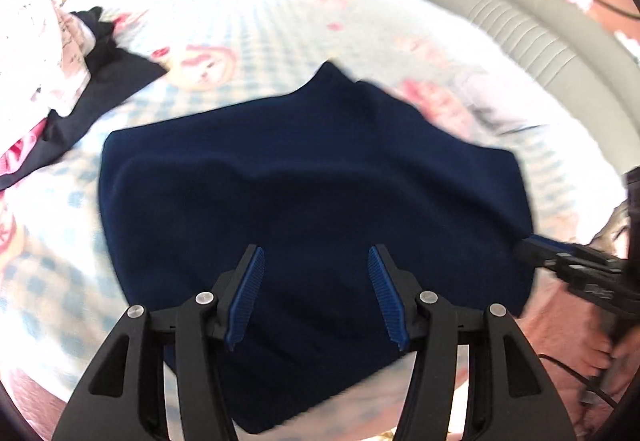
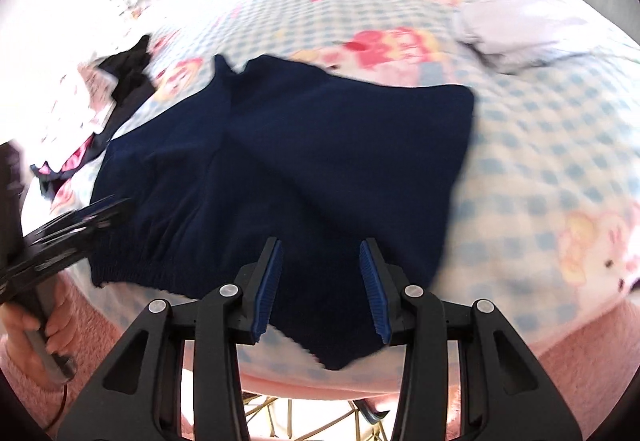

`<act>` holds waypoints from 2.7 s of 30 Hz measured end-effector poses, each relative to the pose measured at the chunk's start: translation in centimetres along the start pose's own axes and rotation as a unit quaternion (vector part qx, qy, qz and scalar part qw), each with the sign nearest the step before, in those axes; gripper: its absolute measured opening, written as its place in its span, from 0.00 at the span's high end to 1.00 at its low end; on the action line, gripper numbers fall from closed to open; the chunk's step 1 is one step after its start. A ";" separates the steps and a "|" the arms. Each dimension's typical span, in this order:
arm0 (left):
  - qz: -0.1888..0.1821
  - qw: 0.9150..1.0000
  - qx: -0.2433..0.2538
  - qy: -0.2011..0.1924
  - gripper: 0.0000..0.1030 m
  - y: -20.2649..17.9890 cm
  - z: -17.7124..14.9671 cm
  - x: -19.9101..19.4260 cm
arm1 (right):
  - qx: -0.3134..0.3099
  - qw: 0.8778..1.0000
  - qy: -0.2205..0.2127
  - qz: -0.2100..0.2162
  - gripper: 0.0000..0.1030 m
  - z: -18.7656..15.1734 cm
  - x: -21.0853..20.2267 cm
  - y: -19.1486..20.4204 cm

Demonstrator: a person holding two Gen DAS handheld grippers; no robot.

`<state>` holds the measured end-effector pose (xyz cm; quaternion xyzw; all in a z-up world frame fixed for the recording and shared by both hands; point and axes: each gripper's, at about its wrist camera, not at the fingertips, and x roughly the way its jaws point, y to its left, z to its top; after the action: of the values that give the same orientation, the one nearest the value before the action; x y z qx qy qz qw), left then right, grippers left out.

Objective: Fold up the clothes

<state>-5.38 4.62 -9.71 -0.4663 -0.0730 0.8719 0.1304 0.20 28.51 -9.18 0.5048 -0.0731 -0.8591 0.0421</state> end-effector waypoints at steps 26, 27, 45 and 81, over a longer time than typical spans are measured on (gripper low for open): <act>-0.107 0.991 0.052 0.053 0.50 -7.0 3.7 4.6 | 0.091 0.996 0.009 -0.022 0.60 3.0 0.6 -8.6; -0.115 0.990 0.057 0.051 0.51 -7.6 3.5 4.9 | 0.093 0.995 0.011 -0.018 0.60 3.3 1.0 -8.7; -0.050 0.996 0.063 0.029 0.49 -6.0 9.2 6.0 | 0.089 0.995 -0.042 0.006 0.70 7.4 4.4 -10.2; 0.102 0.994 0.002 0.032 0.73 0.8 4.7 7.2 | 0.074 0.992 -0.035 0.097 0.48 3.5 4.3 -5.1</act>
<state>-13.22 6.00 -13.06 -0.4990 -0.0192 0.8653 0.0434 -4.96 33.17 -12.08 0.4668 -0.1863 -0.8603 0.0852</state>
